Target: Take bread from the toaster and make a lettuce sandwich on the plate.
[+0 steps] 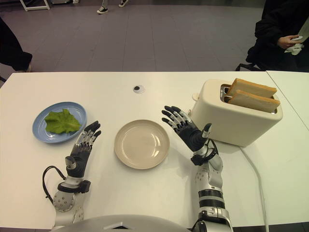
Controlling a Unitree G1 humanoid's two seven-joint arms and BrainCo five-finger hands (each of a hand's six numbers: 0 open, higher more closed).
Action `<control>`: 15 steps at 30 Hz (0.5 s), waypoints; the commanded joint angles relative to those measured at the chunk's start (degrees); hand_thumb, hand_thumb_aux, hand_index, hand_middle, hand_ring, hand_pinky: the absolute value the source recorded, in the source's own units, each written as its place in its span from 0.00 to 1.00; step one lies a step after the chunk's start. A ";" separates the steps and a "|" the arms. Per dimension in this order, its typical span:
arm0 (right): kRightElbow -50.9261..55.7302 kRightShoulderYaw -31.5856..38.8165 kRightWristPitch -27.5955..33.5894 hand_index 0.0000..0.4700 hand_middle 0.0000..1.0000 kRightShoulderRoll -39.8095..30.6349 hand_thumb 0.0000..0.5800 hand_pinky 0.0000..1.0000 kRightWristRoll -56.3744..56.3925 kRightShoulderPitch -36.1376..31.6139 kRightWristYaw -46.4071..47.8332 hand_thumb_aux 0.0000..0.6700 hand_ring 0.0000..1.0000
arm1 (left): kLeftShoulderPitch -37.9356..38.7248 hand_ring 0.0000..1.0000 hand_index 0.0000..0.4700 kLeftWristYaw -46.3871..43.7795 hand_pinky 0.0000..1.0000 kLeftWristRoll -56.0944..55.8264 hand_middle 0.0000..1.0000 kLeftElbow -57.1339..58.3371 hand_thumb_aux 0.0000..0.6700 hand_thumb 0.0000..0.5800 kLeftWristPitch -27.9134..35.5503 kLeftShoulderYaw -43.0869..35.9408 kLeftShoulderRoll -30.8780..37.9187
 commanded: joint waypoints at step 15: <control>-1.69 0.09 2.11 0.00 0.00 -0.09 0.00 0.00 0.69 1.33 1.10 0.00 0.00 | 0.69 0.00 0.00 -0.73 0.00 -0.77 0.00 1.58 0.00 0.00 0.88 -0.33 -0.14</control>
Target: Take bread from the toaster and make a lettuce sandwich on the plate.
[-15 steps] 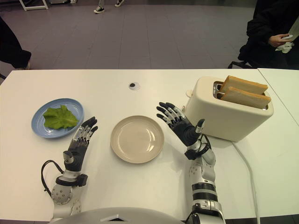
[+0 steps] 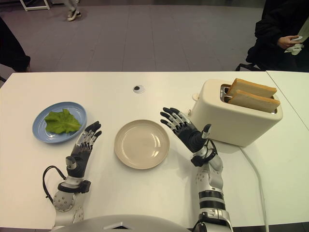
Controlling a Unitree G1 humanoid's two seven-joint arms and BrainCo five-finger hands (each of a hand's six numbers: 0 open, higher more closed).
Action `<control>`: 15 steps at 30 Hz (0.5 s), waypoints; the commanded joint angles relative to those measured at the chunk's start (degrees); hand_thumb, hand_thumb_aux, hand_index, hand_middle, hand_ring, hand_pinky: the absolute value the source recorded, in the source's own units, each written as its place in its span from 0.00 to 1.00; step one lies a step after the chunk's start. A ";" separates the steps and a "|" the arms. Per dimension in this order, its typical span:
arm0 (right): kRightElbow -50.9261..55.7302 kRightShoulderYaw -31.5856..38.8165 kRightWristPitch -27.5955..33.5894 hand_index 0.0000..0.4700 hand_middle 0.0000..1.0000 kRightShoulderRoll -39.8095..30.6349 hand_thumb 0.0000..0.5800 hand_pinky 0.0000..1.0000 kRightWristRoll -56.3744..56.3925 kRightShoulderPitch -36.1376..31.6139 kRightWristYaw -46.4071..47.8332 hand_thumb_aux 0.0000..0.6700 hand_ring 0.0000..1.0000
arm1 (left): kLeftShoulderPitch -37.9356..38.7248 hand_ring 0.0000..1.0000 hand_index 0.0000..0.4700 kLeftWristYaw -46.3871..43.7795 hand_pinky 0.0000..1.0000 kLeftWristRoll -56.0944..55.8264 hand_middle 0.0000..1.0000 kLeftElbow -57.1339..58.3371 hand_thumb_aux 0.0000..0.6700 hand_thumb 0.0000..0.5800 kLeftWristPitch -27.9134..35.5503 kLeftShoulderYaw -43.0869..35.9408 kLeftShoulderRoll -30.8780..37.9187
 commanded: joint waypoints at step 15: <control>-6.60 -0.23 -0.48 0.00 0.00 -0.85 0.00 0.00 2.26 1.93 1.76 0.00 0.00 | 0.95 0.00 0.00 0.12 0.00 0.05 0.00 1.00 0.00 0.00 0.87 -0.36 -0.54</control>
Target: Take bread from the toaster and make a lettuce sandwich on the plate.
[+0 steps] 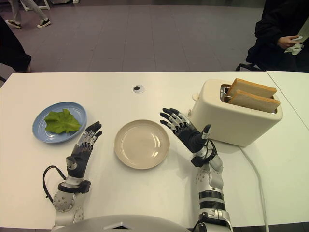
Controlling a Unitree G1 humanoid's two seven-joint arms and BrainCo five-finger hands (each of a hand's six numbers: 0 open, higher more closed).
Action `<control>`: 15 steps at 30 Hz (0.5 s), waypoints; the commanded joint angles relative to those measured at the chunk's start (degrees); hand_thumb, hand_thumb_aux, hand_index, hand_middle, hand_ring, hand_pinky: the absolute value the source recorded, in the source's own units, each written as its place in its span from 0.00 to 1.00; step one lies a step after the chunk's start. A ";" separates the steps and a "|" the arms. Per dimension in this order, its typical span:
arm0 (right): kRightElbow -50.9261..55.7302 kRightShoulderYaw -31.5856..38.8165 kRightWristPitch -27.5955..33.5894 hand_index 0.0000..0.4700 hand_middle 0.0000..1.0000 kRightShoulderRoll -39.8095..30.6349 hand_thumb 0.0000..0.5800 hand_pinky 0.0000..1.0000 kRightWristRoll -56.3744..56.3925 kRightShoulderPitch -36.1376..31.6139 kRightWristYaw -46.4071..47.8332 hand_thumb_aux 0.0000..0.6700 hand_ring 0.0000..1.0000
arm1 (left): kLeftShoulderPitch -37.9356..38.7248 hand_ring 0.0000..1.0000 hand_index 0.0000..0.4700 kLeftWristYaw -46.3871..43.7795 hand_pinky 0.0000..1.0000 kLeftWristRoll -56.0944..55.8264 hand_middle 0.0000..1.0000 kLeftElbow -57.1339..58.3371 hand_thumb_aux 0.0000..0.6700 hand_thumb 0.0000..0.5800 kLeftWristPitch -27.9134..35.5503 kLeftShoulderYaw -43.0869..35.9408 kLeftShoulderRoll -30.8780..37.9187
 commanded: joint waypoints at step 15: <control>5.88 -21.34 -31.53 0.00 0.00 -37.74 0.00 0.00 -46.69 -11.37 -34.03 0.00 0.00 | 1.47 0.00 0.00 1.90 0.00 2.12 0.00 -1.92 0.00 0.00 2.59 -2.33 -1.09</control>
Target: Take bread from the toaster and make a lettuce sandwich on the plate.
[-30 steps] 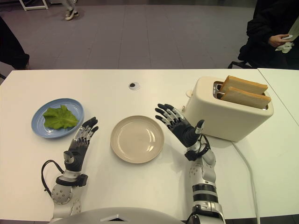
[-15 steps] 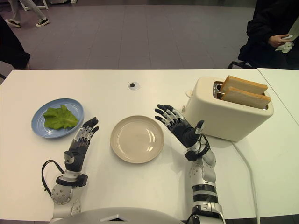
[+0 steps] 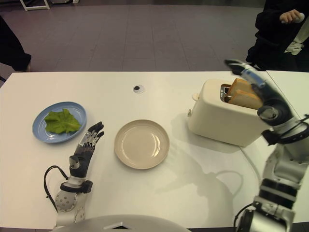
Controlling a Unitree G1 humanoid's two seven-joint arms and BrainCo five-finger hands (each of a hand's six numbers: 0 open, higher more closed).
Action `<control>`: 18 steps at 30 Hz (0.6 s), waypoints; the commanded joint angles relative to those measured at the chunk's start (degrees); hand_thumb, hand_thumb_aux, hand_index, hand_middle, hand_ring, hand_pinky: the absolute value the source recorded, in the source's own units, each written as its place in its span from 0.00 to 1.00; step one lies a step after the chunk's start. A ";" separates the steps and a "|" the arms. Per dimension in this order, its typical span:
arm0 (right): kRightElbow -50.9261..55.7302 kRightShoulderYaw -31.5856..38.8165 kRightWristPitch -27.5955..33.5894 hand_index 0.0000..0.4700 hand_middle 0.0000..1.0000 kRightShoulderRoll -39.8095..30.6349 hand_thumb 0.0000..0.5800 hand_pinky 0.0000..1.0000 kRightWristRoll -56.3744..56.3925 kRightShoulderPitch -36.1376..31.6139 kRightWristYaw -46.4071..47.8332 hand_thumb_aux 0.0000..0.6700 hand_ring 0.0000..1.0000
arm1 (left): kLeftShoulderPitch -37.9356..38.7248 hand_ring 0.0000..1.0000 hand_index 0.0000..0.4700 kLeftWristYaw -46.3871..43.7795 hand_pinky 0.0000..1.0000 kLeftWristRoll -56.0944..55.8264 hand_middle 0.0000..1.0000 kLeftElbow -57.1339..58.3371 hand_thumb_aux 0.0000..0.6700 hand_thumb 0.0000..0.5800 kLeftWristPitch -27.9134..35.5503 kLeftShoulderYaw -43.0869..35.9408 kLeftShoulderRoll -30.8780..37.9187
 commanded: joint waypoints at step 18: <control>45.74 23.13 -16.70 0.56 0.00 -19.45 0.81 0.00 -31.15 -9.16 -42.35 0.56 0.00 | 1.83 0.00 0.00 1.16 0.00 0.82 0.00 -4.36 0.00 0.00 3.89 -1.10 0.14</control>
